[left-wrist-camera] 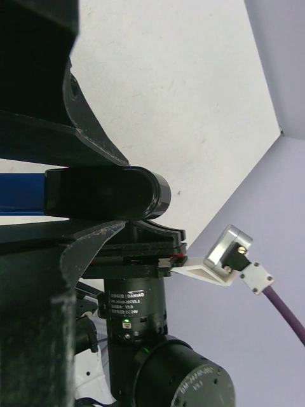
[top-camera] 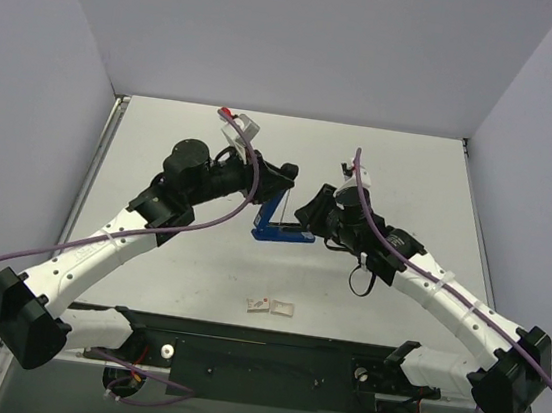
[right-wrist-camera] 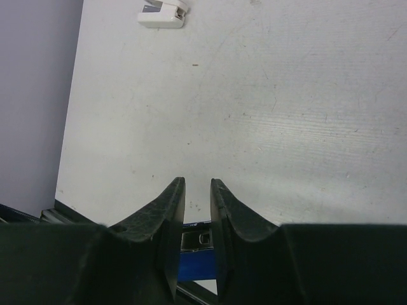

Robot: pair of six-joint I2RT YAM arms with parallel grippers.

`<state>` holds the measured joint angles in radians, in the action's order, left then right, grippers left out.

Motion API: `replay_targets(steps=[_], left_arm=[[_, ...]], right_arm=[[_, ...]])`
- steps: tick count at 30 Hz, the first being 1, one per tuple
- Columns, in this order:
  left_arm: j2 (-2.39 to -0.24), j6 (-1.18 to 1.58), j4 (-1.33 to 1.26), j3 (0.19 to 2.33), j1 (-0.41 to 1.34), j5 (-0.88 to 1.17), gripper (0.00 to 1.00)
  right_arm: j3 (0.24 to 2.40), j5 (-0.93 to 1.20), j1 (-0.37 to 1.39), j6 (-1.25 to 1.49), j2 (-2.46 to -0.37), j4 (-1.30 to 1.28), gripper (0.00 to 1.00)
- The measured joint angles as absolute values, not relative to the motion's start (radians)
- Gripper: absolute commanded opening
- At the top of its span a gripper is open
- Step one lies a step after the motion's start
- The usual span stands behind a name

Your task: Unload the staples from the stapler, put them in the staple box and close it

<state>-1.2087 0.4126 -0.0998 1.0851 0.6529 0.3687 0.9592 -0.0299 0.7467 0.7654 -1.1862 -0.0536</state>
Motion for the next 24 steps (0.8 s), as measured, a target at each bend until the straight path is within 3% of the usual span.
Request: replay_targets(steps=[24], left_arm=[[-1.285, 0.46, -0.31, 1.083, 0.612, 0.29, 0.0]], right_arm=[[0.936, 0.05, 0.786, 0.793, -1.341, 0.078, 0.18]])
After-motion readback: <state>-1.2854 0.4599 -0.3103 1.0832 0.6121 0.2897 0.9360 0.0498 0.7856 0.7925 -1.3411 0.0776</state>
